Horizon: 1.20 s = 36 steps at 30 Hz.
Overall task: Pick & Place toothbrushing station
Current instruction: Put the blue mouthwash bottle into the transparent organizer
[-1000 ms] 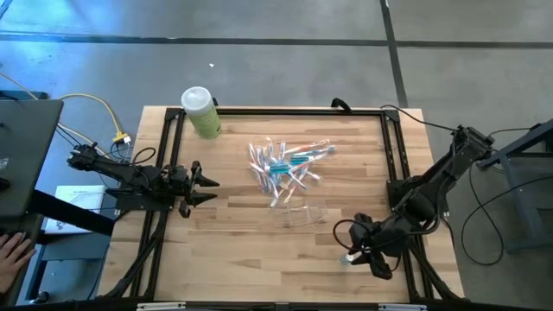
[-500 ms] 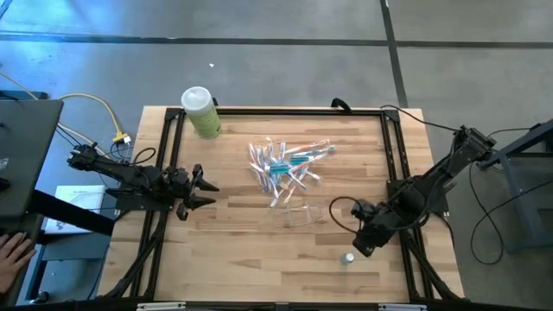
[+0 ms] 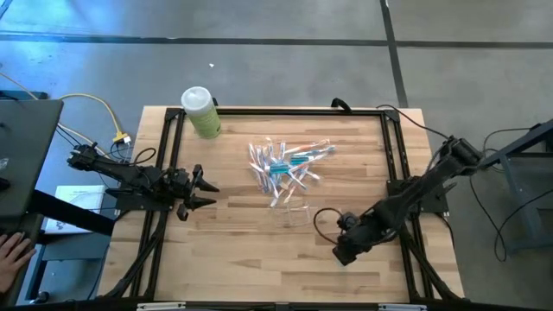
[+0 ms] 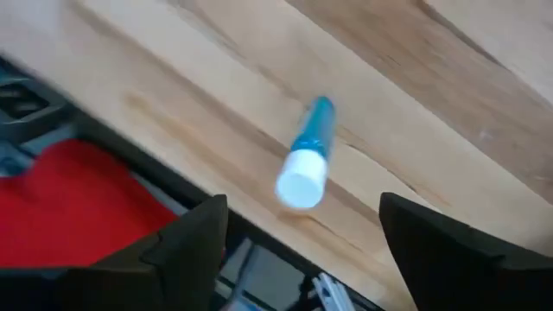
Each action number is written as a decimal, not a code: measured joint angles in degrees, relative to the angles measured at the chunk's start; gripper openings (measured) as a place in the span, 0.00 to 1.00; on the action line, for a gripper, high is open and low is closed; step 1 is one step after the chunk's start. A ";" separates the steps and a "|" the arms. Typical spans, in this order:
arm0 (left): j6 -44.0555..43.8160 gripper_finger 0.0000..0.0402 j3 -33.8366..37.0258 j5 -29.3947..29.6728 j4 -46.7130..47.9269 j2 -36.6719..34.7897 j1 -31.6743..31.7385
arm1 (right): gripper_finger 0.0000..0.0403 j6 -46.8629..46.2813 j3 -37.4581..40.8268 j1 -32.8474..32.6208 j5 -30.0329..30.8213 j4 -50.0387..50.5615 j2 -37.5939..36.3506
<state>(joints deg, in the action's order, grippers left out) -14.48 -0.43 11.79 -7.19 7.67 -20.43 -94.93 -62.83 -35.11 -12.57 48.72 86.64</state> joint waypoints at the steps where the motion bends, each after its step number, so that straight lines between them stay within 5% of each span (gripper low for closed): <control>1: 0.00 0.45 0.00 -0.01 0.02 0.00 0.00 | 0.73 0.06 0.00 0.40 -0.45 -0.12 1.07; 14: -0.17 0.45 0.00 -0.02 2.31 0.01 0.00 | 0.73 -0.15 0.00 2.45 -3.79 0.45 7.60; 36: -0.39 0.45 0.00 0.00 3.16 0.00 0.00 | 0.68 -2.82 0.00 -0.68 1.88 -0.16 7.58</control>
<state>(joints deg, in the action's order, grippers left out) -14.87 -0.43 11.79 -4.03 7.67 -20.43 -97.75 -62.83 -35.79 -10.70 48.56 94.21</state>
